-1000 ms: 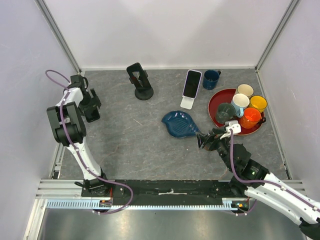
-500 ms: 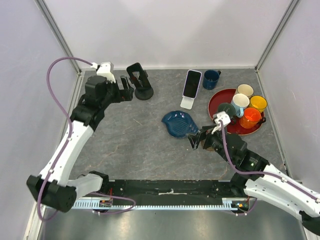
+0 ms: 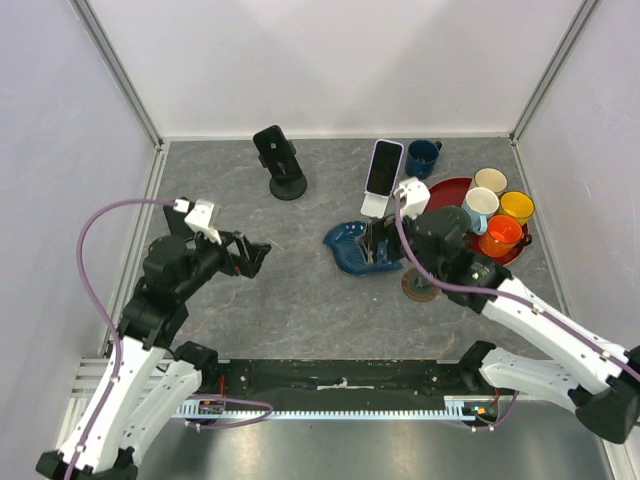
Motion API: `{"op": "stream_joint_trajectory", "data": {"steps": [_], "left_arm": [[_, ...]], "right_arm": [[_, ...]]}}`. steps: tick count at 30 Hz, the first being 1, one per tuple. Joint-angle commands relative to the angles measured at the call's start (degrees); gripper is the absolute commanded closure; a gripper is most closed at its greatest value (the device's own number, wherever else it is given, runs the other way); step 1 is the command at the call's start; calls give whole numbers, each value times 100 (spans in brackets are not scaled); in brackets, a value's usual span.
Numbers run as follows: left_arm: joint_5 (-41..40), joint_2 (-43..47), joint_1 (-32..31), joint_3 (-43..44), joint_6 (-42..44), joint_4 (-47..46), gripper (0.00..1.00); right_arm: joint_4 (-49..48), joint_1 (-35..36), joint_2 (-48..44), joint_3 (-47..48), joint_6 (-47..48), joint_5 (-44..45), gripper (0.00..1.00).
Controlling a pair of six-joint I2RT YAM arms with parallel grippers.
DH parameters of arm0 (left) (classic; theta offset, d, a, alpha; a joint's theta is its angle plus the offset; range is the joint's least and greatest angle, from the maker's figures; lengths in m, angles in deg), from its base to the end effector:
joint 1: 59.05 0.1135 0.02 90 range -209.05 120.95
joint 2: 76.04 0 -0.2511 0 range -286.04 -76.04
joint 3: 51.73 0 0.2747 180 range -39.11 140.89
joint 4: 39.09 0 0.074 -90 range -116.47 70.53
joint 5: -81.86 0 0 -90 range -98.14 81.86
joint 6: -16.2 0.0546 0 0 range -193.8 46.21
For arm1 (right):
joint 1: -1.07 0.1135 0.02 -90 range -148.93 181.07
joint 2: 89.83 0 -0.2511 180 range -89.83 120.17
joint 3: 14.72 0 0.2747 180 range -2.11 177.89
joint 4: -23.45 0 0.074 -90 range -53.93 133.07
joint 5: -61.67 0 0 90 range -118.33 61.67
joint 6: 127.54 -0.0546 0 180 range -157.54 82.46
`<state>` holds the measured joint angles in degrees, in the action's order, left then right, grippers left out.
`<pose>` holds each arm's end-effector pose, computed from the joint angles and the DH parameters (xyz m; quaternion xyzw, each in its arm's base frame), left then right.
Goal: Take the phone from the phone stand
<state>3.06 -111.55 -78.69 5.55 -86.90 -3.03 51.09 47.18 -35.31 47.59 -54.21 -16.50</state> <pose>0.1795 -0.0753 0.3297 0.1046 0.7811 -0.2461 0.5643 0.1927 0.1841 0.3119 -0.1496 0.8024 0.2257 0.5319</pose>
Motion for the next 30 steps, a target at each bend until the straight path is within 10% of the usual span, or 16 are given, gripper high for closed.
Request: {"op": "stream_joint_trajectory", "data": {"steps": [1,14,30], "left_arm": [[260,876,-5,-606,432,-338,0],[-337,1696,-286,-1092,590,-472,2],[-602,1573,-638,-1065,730,-525,2]], "right_arm": [[1,-865,628,663,216,-716,2],[-2037,-3641,2632,1271,-398,-3440,6],[-3321,-4778,5444,2975,5,-5542,15]]}}
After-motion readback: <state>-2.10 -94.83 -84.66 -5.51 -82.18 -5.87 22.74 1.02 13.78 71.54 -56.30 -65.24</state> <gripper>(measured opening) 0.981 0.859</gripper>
